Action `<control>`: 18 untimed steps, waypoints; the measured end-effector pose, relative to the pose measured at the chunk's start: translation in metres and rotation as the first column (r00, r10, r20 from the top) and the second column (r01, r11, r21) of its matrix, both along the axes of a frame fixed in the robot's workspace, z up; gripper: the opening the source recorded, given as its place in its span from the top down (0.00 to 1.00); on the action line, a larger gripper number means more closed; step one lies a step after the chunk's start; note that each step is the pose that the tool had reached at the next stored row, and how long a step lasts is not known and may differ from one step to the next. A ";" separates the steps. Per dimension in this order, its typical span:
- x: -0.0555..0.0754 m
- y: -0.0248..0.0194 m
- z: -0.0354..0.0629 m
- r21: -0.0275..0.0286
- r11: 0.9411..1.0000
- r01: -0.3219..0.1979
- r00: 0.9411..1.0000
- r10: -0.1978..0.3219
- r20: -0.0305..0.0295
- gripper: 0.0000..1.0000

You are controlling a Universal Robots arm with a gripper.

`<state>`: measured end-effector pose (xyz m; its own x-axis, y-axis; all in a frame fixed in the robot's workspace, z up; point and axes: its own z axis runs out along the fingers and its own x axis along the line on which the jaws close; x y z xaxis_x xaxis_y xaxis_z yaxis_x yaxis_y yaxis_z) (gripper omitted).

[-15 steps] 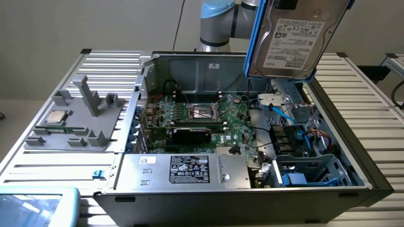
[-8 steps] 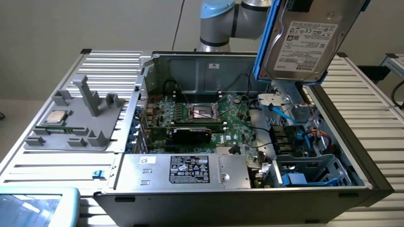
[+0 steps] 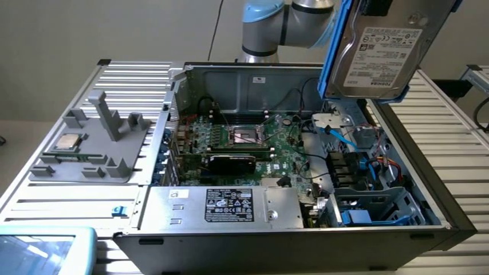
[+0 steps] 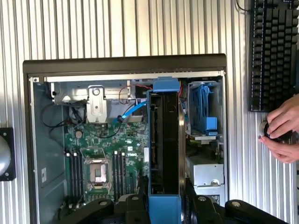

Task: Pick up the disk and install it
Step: 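Pick up the disk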

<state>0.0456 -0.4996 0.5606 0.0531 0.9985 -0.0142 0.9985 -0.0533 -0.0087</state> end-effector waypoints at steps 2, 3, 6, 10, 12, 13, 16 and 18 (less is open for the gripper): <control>0.000 -0.0013 0.0002 0.000 1.000 0.000 1.000 0.000 0.000 0.63; 0.000 -0.0034 0.0001 0.000 1.000 0.000 1.000 0.000 0.000 0.63; 0.002 -0.0105 0.0000 0.000 1.000 0.001 1.000 -0.001 -0.001 0.63; 0.007 -0.0222 -0.0001 0.000 1.000 0.001 1.000 -0.001 -0.005 0.63; 0.009 -0.0292 0.0000 0.000 1.000 0.001 1.000 -0.001 -0.008 0.63; 0.011 -0.0331 -0.0002 0.000 1.000 0.001 1.000 -0.001 -0.009 0.63; 0.014 -0.0448 -0.0009 0.000 1.000 0.001 1.000 -0.001 -0.013 0.63; 0.015 -0.0527 -0.0021 0.000 1.000 0.001 1.000 -0.001 -0.018 0.63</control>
<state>0.0609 -0.5524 0.5584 0.0535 0.9985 -0.0151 0.9982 -0.0539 -0.0267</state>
